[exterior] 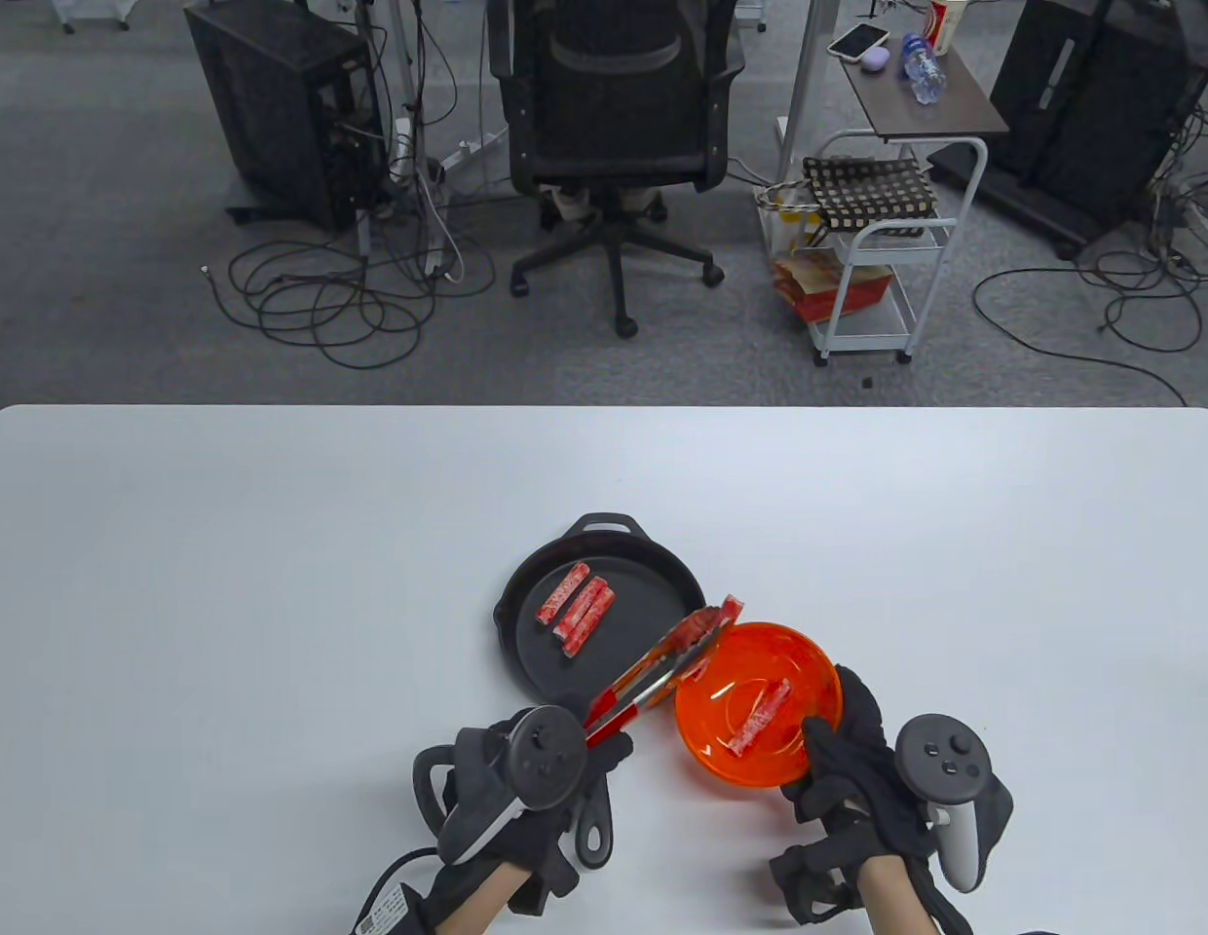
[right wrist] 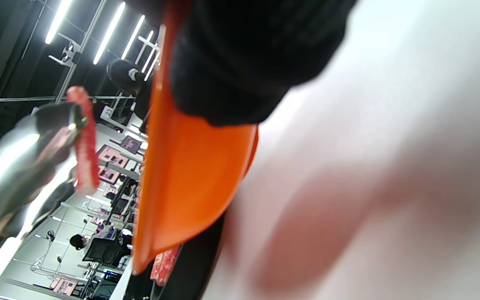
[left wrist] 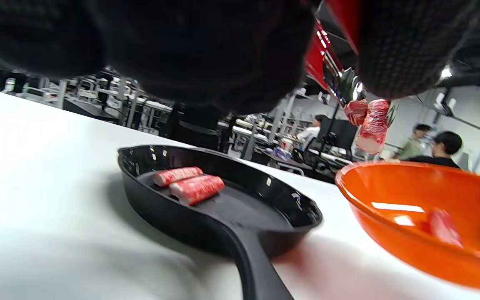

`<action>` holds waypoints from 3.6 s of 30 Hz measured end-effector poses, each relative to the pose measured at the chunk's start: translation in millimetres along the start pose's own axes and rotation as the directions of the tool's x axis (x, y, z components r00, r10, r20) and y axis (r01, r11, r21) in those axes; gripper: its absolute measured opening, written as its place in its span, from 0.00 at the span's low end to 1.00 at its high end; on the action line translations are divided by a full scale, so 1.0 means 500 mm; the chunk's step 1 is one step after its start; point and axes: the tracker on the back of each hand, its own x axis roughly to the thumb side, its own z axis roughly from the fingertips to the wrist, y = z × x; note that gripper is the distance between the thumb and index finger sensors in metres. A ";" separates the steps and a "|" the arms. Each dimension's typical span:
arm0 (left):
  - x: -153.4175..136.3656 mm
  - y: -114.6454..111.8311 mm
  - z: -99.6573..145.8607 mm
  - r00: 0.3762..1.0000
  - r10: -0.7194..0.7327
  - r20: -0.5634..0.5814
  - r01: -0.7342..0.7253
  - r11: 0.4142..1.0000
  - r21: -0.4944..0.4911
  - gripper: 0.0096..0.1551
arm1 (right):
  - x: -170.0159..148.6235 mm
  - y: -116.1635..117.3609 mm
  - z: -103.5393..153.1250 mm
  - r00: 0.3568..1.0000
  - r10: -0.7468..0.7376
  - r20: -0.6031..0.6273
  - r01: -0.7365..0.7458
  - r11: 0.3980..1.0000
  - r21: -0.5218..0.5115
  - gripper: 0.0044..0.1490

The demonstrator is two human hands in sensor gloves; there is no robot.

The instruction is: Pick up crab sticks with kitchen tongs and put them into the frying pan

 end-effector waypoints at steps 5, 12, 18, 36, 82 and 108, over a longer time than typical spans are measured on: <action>-0.048 -0.002 -0.021 0.996 -0.002 -0.090 0.001 1.000 -0.007 0.45 | 0.000 0.001 0.000 1.000 0.003 0.001 -0.003 1.000 0.003 0.41; -0.087 -0.041 -0.044 0.982 -0.084 -0.170 0.070 0.994 -0.088 0.45 | 0.000 0.001 0.000 1.000 0.003 0.001 -0.003 1.000 0.003 0.41; -0.102 -0.068 -0.057 0.964 -0.173 -0.200 0.150 0.981 -0.124 0.45 | 0.000 0.001 0.000 1.000 0.006 -0.002 -0.006 1.000 0.001 0.41; -0.091 -0.096 -0.068 0.938 -0.288 -0.190 0.260 0.952 -0.160 0.45 | 0.000 -0.005 -0.001 1.000 0.005 -0.009 -0.005 1.000 -0.016 0.41; 0.082 -0.063 0.035 0.977 -0.131 0.166 0.144 0.987 -0.067 0.50 | 0.007 -0.005 0.004 1.000 -0.012 0.029 0.012 1.000 -0.004 0.41; 0.092 -0.085 0.036 0.970 -0.174 0.172 0.194 0.975 -0.106 0.45 | 0.008 0.002 0.004 0.999 0.002 0.036 -0.002 1.000 -0.001 0.41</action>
